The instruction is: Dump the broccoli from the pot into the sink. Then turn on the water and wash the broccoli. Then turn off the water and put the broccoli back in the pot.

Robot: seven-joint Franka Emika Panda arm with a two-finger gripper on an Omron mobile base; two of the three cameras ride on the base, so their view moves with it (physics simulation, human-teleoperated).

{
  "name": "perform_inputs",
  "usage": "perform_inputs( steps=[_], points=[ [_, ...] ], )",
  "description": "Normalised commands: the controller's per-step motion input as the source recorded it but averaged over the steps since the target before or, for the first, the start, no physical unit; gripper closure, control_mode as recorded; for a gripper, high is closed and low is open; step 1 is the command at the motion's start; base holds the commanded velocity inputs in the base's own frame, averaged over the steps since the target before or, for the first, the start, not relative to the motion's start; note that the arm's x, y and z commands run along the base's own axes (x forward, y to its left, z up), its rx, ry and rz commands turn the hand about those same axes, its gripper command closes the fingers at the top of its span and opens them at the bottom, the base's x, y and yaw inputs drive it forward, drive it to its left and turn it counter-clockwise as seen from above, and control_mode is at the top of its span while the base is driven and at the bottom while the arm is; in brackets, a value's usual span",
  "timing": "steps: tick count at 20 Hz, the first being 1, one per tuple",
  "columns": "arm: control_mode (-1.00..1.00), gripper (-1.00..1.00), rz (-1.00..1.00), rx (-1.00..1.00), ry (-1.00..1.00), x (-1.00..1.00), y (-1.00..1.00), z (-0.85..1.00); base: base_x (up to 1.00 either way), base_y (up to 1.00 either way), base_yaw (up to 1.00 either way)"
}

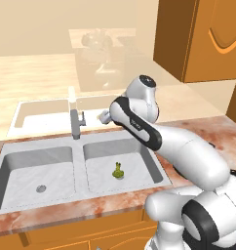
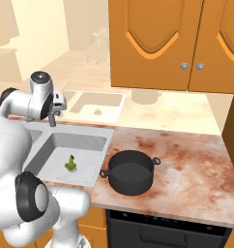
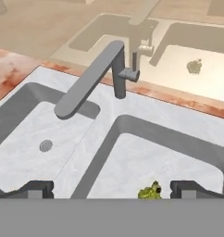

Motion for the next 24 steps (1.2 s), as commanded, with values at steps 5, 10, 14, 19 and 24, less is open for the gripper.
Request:
perform_inputs(
  steps=[5,10,14,19,24],
  points=[
    [-1.0,-1.0,-0.04,0.09,0.0,0.32,0.01,0.0,0.0,0.0,0.0],
    [-1.0,-1.0,-0.02,0.1,0.0,0.26,0.06,0.0,0.0,0.0,0.0],
    [-1.0,-1.0,-0.02,0.08,0.0,0.11,0.1,0.0,0.0,0.0,0.0],
    [-1.0,-1.0,-0.02,0.06,0.0,0.09,0.15,0.0,0.0,0.0,0.0],
    [-1.0,-1.0,-0.02,0.04,0.0,0.19,0.1,0.0,0.0,0.0,0.0]
  ],
)
